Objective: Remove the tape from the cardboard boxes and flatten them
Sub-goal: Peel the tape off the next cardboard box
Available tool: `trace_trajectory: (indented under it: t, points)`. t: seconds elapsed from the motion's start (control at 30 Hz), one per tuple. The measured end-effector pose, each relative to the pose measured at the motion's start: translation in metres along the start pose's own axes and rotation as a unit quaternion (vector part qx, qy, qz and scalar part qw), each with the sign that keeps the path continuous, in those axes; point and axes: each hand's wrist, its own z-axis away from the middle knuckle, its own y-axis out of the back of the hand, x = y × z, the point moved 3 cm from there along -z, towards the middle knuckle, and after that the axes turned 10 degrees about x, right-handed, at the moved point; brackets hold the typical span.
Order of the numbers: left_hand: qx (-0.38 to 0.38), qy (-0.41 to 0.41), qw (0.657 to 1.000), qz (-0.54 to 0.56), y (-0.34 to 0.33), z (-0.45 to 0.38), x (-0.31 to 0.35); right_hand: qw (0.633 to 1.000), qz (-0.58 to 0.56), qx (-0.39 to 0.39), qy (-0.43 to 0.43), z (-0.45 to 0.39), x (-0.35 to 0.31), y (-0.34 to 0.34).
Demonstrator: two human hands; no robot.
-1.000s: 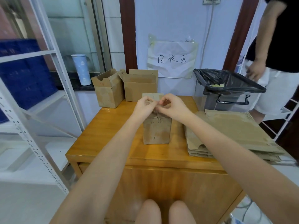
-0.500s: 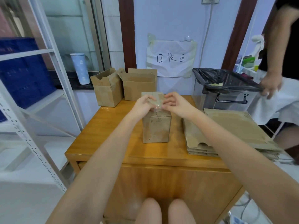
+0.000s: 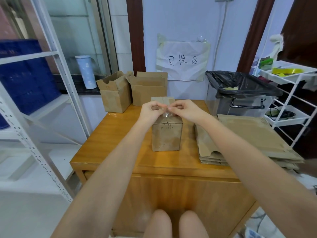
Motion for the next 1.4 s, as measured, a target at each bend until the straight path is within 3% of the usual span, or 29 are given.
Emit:
trace_trajectory:
  t: [0.1,0.23,0.37,0.57,0.77,1.07,1.23,1.4]
  points:
    - [-0.022,0.034,0.999,-0.015,0.0,-0.007,0.0,1.0,0.011,0.004,0.008,-0.001,0.001,-0.001]
    - [-0.009,0.172,0.984,-0.037,-0.001,-0.015,0.003,0.999,0.021,0.028,0.004,-0.006,0.002,-0.007]
    - [-0.043,0.063,0.997,-0.002,0.009,-0.002,0.002,0.999,0.011,0.05,0.005,-0.007,0.004,-0.009]
    - [-0.053,0.048,0.997,-0.04,0.006,-0.004,0.002,0.997,-0.016,0.08,-0.008,-0.006,0.002,-0.009]
    - [-0.049,-0.019,0.993,-0.109,-0.002,-0.003,0.001,0.995,-0.05,0.078,-0.034,-0.007,0.004,-0.007]
    - [-0.018,-0.015,0.984,-0.179,-0.01,-0.008,-0.005,0.996,-0.039,0.068,-0.03,-0.004,0.004,-0.004]
    - [-0.005,-0.009,0.986,-0.167,-0.01,-0.008,-0.006,0.997,-0.033,0.068,-0.001,-0.002,0.004,-0.003]
    - [-0.007,-0.008,0.988,-0.156,-0.007,-0.008,-0.003,0.995,-0.061,0.059,-0.044,-0.005,0.005,-0.001]
